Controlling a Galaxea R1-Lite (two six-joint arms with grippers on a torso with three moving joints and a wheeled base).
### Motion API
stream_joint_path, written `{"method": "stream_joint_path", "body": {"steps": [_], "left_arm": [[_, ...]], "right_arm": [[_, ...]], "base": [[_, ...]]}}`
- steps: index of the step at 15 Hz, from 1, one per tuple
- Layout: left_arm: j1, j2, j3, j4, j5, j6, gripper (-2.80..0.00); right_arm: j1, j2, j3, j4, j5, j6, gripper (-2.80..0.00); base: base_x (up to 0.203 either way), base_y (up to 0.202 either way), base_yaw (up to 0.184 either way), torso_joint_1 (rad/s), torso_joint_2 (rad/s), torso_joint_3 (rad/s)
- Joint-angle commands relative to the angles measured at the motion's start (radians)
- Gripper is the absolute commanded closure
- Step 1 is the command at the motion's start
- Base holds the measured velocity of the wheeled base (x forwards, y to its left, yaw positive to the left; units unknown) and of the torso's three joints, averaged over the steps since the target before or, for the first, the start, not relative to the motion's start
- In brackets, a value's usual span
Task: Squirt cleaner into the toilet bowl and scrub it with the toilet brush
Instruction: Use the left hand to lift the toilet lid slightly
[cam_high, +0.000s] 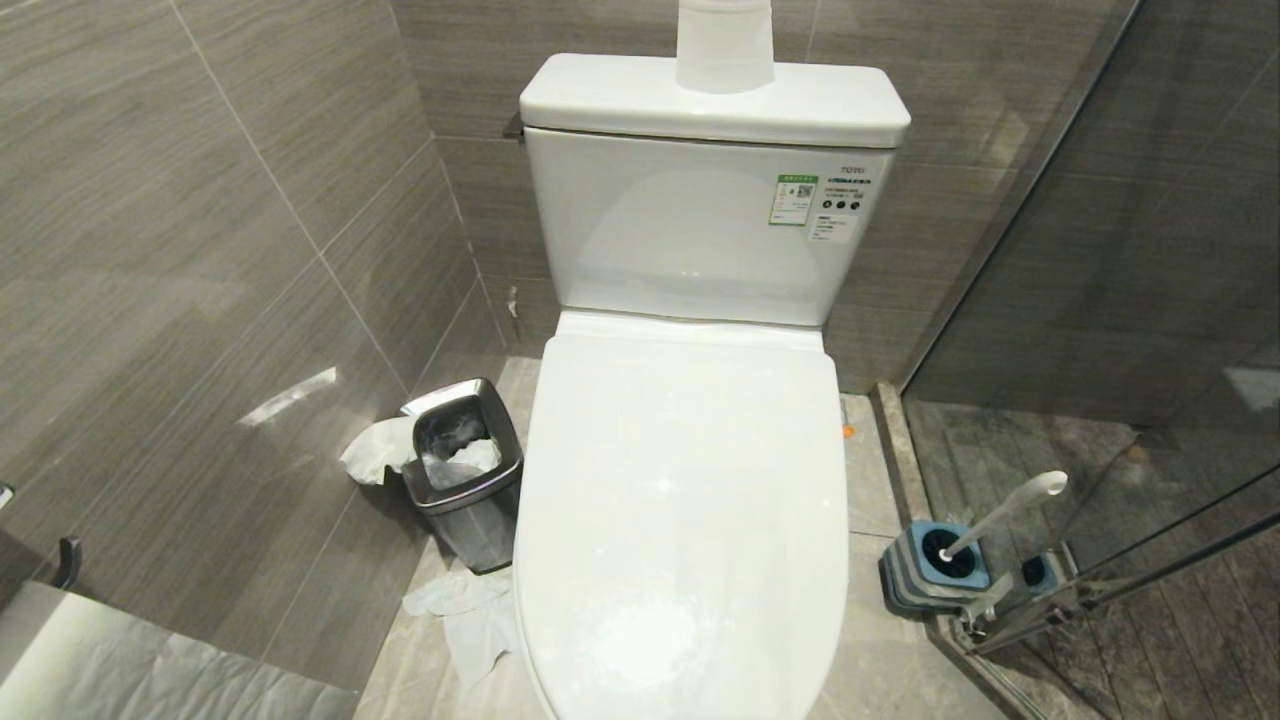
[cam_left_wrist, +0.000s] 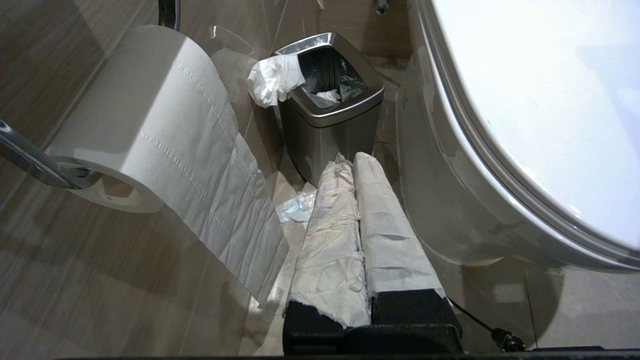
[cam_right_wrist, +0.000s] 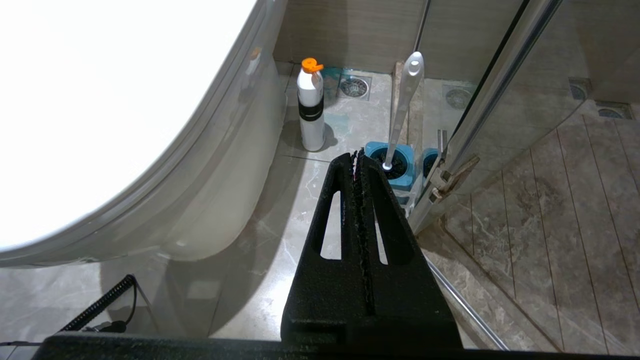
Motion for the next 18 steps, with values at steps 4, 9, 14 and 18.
{"method": "stream_joint_path", "body": {"steps": [4,9,14,18], "left_arm": [[0.0,0.001,0.003,0.0,0.0,0.001,0.0],[0.0,0.001,-0.005,0.004,-0.01,0.044,0.0],[0.0,0.004,-0.134,0.101,-0.05,0.052,0.0],[0.0,0.082,-0.29,0.157,-0.069,0.059,0.0]], "right_arm": [[0.0,0.001,0.0,-0.001,0.0,0.001,0.0],[0.0,0.001,0.0,-0.001,0.0,0.001,0.0],[0.0,0.001,0.001,-0.001,0.0,0.001,0.0],[0.0,0.001,0.001,-0.001,0.0,0.001,0.0]], "base": [[0.0,0.0,0.0,0.0,0.0,0.0],[0.0,0.0,0.0,0.0,0.0,0.0],[0.0,0.0,0.0,0.0,0.0,0.0],[0.0,0.0,0.0,0.0,0.0,0.0]]}}
